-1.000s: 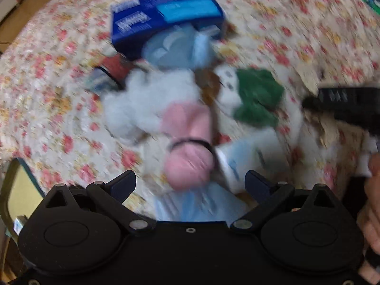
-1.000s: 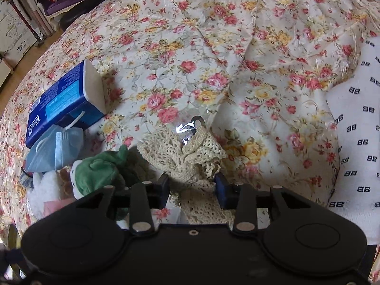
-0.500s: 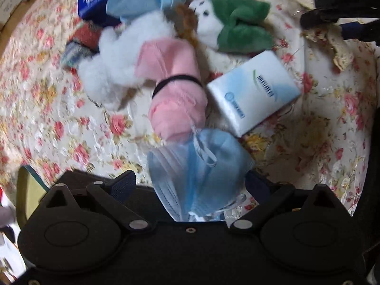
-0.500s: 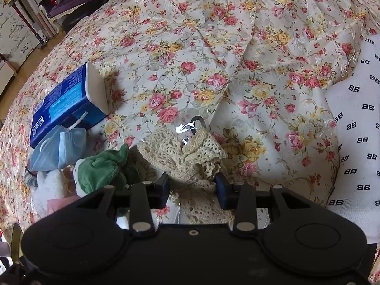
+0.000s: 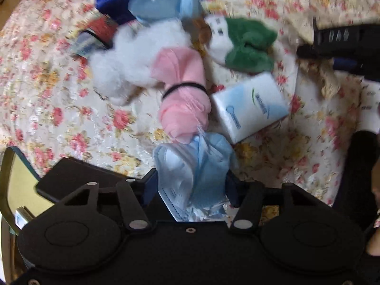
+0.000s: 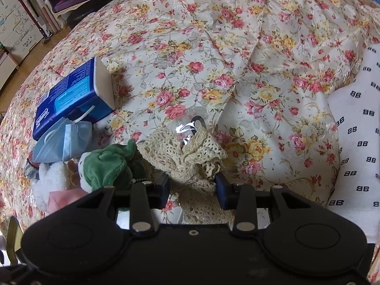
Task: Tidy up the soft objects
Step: 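Grasp the blue face mask with the left tool while the right tool grasps the beige lace cloth, then carry the mask and lace cloth to the gold tray and release them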
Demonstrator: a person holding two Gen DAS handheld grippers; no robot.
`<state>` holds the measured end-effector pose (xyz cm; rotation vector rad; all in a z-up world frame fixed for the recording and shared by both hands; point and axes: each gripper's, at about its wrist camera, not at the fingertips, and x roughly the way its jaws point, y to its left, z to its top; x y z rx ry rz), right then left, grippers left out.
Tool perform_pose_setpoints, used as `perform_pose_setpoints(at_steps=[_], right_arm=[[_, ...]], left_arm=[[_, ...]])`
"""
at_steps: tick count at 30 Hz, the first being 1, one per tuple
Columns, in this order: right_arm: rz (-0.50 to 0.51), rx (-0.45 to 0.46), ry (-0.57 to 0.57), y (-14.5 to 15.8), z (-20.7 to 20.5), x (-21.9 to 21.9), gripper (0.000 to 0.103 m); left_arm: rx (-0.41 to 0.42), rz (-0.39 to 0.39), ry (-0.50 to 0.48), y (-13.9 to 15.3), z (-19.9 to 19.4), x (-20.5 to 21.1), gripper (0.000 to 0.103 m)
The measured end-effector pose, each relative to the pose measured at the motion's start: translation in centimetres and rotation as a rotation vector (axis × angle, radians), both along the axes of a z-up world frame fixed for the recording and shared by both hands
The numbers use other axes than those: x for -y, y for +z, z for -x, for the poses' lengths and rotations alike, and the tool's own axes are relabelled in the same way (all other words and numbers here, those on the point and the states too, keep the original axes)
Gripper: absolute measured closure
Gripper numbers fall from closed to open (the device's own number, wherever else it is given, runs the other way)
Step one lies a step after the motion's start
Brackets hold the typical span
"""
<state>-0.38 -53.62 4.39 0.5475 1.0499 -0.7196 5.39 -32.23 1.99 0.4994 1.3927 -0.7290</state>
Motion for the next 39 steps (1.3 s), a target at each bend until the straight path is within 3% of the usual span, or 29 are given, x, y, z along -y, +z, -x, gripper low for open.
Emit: perform_pose_setpoints(at_steps=[8, 15, 26, 39], right_arm=[[0.07, 0.054, 0.081, 3.0, 0.7, -3.9, 0.066], [0.076, 0.084, 0.227, 4.9, 0.0, -10.8, 0.066], [-0.008, 0.062, 0.541, 6.3, -2.5, -23.9, 0.066], [-0.05, -0.051, 0.803, 3.6, -5.5, -37.0, 0.066]], left_arm=[[0.063, 0.078, 0.093, 5.6, -1.9, -5.8, 0.048], [0.098, 0.095, 0.202, 6.5, -3.4, -11.2, 0.048], [0.031, 0.007, 0.396, 2.4, -5.4, -22.9, 0.048], [-0.028, -0.027, 0.551, -3.8, -5.5, -30.8, 0.048]])
